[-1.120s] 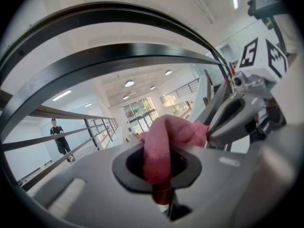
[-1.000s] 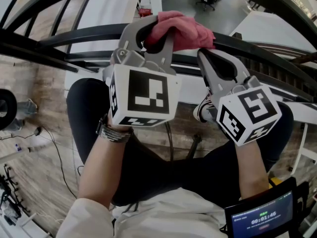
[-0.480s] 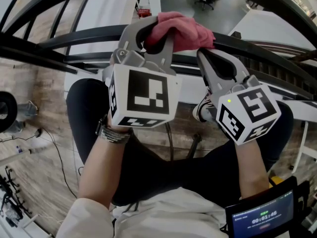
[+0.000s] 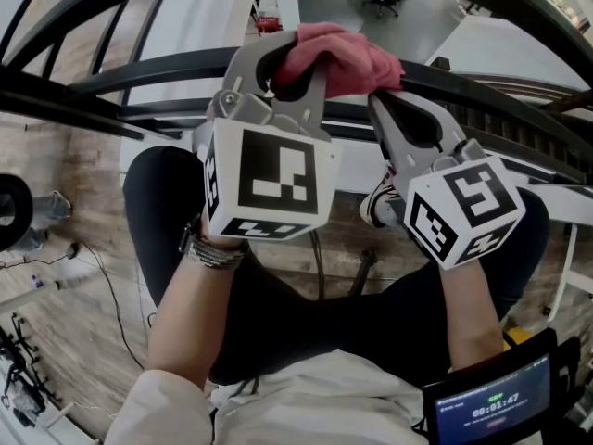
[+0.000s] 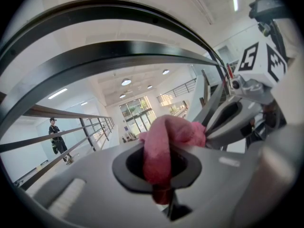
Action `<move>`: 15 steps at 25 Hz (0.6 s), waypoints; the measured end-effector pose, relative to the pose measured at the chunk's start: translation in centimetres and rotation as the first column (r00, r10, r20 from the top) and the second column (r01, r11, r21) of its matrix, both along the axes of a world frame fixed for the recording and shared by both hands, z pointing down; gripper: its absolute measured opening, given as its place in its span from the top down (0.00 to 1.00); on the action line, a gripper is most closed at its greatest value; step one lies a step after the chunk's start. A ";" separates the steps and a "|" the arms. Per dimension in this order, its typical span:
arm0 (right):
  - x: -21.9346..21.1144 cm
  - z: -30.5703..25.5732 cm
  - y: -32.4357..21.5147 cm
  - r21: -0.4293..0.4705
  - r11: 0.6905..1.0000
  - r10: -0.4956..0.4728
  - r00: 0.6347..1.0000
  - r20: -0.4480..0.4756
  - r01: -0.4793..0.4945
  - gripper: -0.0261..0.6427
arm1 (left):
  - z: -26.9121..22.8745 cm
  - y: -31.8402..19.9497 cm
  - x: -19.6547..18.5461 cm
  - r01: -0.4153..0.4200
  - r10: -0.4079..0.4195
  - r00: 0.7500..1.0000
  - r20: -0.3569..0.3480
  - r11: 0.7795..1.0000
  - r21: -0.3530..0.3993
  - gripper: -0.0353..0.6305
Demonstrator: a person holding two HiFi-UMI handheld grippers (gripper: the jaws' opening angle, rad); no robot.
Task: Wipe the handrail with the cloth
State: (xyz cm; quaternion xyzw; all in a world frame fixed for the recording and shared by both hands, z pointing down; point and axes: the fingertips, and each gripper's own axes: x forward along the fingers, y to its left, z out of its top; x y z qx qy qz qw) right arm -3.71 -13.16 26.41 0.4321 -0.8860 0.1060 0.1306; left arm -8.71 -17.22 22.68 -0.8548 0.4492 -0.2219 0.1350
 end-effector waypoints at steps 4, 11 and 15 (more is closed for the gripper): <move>0.2 0.1 0.0 -0.001 1.000 0.004 1.000 0.001 -0.004 0.96 | -0.1 0.0 0.2 -0.006 0.006 1.000 0.008 1.000 0.005 0.90; 0.5 0.2 -0.1 -0.003 1.000 0.013 1.000 0.001 -0.013 0.96 | -0.3 0.1 1.0 -0.031 0.031 0.999 0.019 0.999 0.008 0.90; 0.7 0.2 -0.1 -0.003 1.000 0.014 1.000 0.000 -0.014 0.96 | -0.3 0.1 1.2 -0.035 0.034 0.999 0.021 0.999 0.006 0.90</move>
